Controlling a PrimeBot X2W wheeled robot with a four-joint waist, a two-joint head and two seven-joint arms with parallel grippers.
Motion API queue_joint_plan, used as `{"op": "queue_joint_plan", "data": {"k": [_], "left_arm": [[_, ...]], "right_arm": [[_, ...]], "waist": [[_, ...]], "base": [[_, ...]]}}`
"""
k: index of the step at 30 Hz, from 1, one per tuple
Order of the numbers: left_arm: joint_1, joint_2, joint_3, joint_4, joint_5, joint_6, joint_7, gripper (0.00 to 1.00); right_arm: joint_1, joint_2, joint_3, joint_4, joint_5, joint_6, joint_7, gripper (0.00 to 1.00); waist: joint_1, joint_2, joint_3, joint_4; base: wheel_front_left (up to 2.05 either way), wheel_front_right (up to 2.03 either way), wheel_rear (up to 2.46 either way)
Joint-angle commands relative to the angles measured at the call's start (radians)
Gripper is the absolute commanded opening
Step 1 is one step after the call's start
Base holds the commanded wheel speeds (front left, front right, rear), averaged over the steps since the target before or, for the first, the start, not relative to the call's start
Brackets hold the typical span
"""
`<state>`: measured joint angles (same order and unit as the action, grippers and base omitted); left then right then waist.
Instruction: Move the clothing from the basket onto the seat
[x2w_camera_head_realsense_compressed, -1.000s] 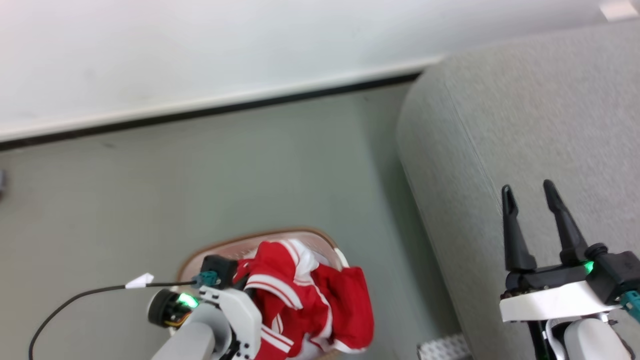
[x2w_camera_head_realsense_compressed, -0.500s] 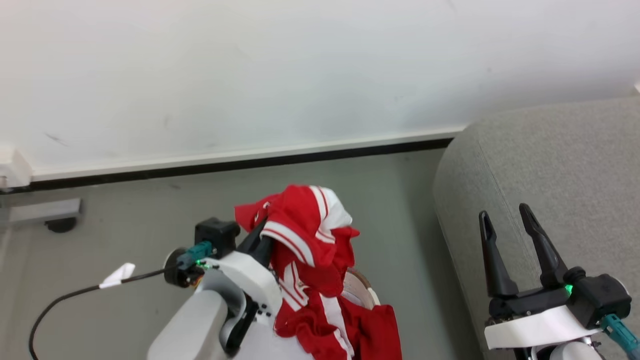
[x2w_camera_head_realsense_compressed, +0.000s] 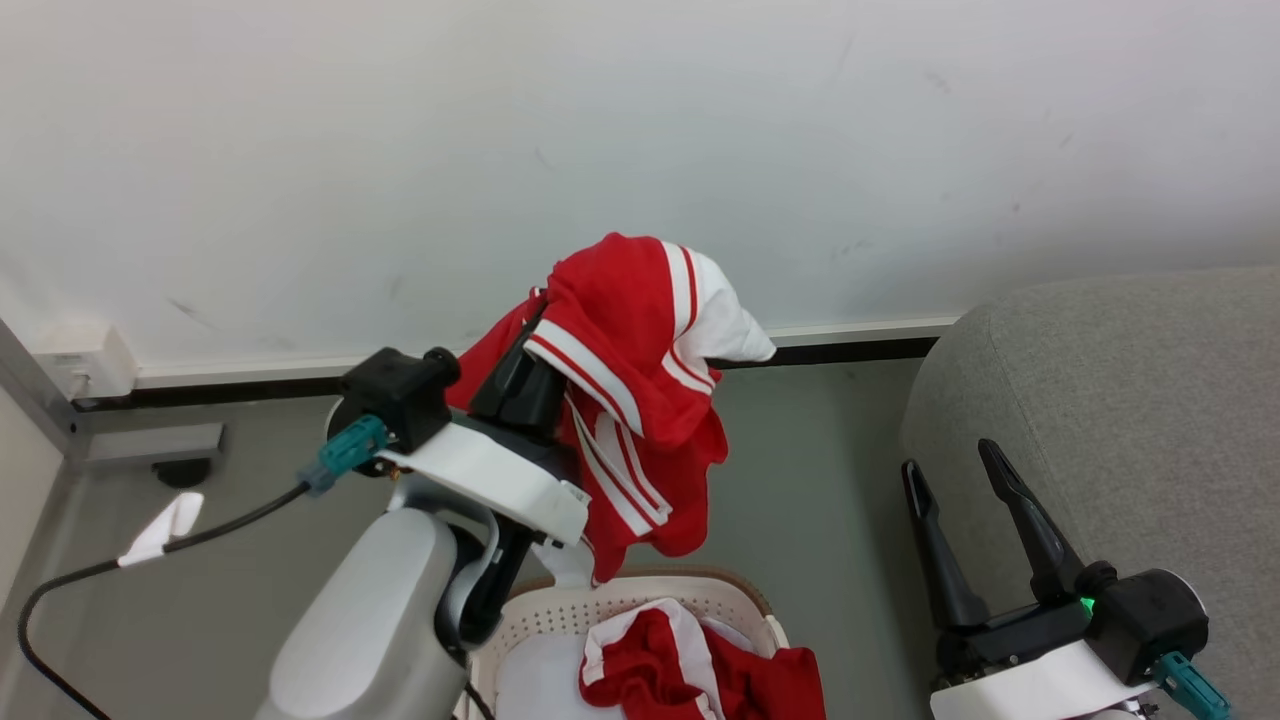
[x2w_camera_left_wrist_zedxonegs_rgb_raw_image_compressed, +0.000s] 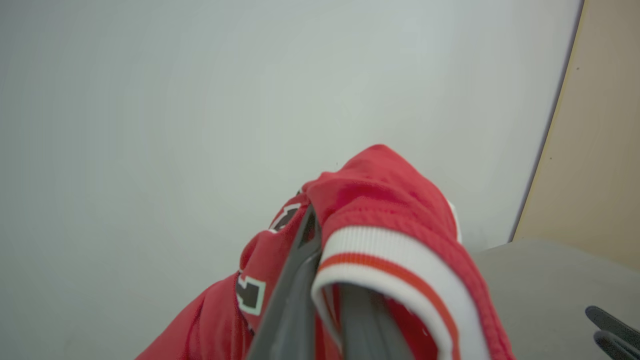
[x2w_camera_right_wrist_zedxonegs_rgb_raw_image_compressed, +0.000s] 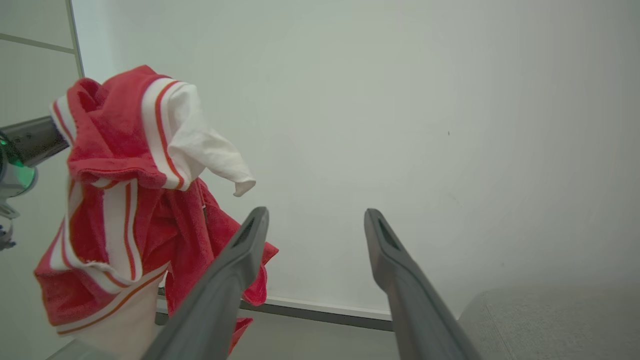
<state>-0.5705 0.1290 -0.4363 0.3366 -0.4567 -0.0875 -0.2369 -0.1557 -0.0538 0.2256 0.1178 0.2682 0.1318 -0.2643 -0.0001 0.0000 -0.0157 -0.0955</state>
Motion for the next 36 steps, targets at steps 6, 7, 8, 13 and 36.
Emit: {"op": "queue_joint_plan", "data": {"k": [6, 7, 8, 13, 36], "left_arm": [[0.038, 0.021, 0.007, -0.118, -0.019, 0.028, 0.043, 0.00], [0.038, 0.021, 0.007, -0.118, -0.019, 0.028, 0.043, 0.00], [0.042, 0.023, 0.007, -0.130, -0.021, 0.030, 0.048, 0.00], [0.063, 0.030, 0.001, -0.167, -0.030, 0.038, 0.063, 0.00], [0.110, -0.044, -0.159, -0.189, -0.039, 0.001, 0.059, 0.00]], "right_arm": [[0.007, -0.003, 0.021, -0.001, 0.010, -0.002, 0.000, 1.00], [0.007, -0.003, 0.021, -0.001, 0.010, -0.002, 0.000, 1.00], [0.006, -0.003, 0.024, 0.000, 0.010, -0.002, 0.000, 1.00], [-0.002, -0.003, 0.041, 0.007, 0.013, -0.002, 0.000, 1.00], [-0.173, -0.107, 0.328, 0.269, 0.076, -0.002, 0.000, 1.00]], "waist": [[0.0001, 0.0000, 0.001, 0.007], [0.0001, 0.0000, 0.001, 0.007], [0.0001, 0.0000, 0.003, 0.007], [0.0001, 0.0000, 0.008, 0.011], [0.0001, 0.0000, 0.018, 0.167]], "base": [[0.00, 0.00, 0.00], [0.00, 0.00, 0.00], [0.00, 0.00, 0.00], [0.00, 0.00, 0.00], [0.00, 0.00, 0.00]]}}
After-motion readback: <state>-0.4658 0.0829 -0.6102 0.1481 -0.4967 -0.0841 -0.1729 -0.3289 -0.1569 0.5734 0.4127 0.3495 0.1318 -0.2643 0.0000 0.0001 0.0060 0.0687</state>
